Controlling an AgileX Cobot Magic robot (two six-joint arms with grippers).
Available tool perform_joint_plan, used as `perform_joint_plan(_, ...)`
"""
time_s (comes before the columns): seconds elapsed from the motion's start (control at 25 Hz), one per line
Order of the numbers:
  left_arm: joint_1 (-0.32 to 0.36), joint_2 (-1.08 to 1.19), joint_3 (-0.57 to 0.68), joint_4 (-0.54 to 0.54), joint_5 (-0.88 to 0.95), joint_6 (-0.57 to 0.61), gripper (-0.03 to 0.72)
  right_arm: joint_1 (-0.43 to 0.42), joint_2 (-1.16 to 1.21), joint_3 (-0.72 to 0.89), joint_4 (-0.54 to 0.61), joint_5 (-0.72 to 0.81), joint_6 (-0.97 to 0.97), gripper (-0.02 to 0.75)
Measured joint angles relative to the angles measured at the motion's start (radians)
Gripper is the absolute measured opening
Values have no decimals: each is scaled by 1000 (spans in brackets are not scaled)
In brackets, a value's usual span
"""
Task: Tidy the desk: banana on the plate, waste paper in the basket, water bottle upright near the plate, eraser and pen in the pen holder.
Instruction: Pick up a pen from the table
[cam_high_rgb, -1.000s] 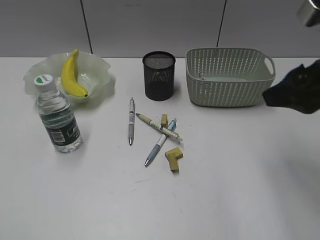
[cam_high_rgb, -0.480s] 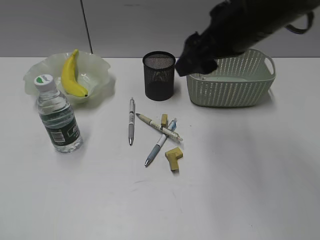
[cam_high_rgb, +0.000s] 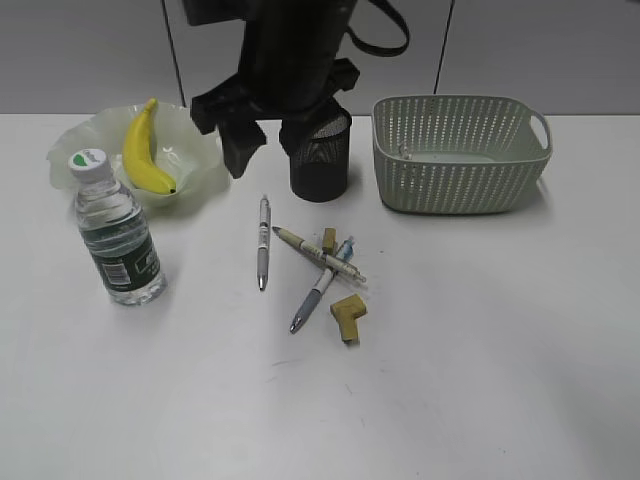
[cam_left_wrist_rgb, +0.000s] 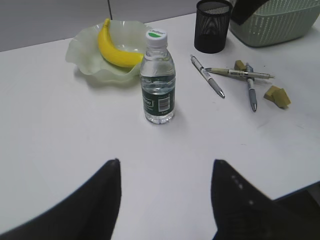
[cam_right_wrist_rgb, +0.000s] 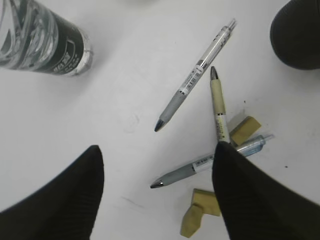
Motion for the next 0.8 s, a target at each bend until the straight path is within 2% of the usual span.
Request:
perform_joint_plan(0.12,0,0,0,0,0,0,429,5,115,-173,-1,85,118,526)
perform_joint_plan(0.32,0,0,0,0,0,0,429,5,266,-353,11,102,247,493)
perform_joint_plan(0.8,0,0,0,0,0,0,424,3,428,-388,37,105,356,442)
